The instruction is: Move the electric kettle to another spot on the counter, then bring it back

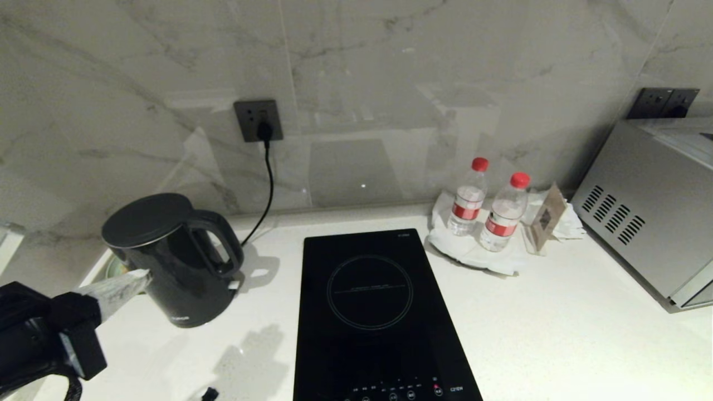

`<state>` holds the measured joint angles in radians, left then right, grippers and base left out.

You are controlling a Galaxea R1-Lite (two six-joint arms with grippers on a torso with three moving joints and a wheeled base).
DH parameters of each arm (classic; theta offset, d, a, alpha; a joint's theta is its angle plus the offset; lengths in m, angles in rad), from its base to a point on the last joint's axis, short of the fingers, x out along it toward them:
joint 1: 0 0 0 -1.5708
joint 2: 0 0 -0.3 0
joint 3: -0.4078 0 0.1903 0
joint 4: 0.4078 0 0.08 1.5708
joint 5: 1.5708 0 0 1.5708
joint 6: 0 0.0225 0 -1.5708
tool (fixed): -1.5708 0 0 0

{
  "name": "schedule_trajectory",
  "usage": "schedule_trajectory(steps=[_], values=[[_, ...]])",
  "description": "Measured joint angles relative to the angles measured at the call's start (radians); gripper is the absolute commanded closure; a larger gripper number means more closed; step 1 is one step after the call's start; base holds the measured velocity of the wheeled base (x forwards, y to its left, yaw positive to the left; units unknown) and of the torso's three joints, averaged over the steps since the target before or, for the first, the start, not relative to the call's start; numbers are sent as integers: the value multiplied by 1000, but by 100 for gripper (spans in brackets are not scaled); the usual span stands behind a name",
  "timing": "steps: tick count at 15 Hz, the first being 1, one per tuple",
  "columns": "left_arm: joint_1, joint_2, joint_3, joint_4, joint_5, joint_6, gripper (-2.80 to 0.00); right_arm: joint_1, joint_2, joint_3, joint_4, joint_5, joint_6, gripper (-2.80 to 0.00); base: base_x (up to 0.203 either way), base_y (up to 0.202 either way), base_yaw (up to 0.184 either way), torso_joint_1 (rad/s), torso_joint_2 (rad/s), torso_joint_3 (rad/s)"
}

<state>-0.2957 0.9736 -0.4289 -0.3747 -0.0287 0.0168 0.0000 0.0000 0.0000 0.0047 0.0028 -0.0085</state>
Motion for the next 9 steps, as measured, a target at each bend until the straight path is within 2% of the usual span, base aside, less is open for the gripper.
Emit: schedule_trajectory(steps=[5, 7, 9], values=[[-265, 264, 137, -388, 315, -27, 0, 0, 0, 0, 0, 0, 0, 0, 0, 0, 0, 0, 0, 0], [-316, 351, 186, -512, 367, -33, 0, 0, 0, 0, 0, 0, 0, 0, 0, 0, 0, 0, 0, 0], [-336, 411, 206, -553, 374, -46, 0, 0, 0, 0, 0, 0, 0, 0, 0, 0, 0, 0, 0, 0]])
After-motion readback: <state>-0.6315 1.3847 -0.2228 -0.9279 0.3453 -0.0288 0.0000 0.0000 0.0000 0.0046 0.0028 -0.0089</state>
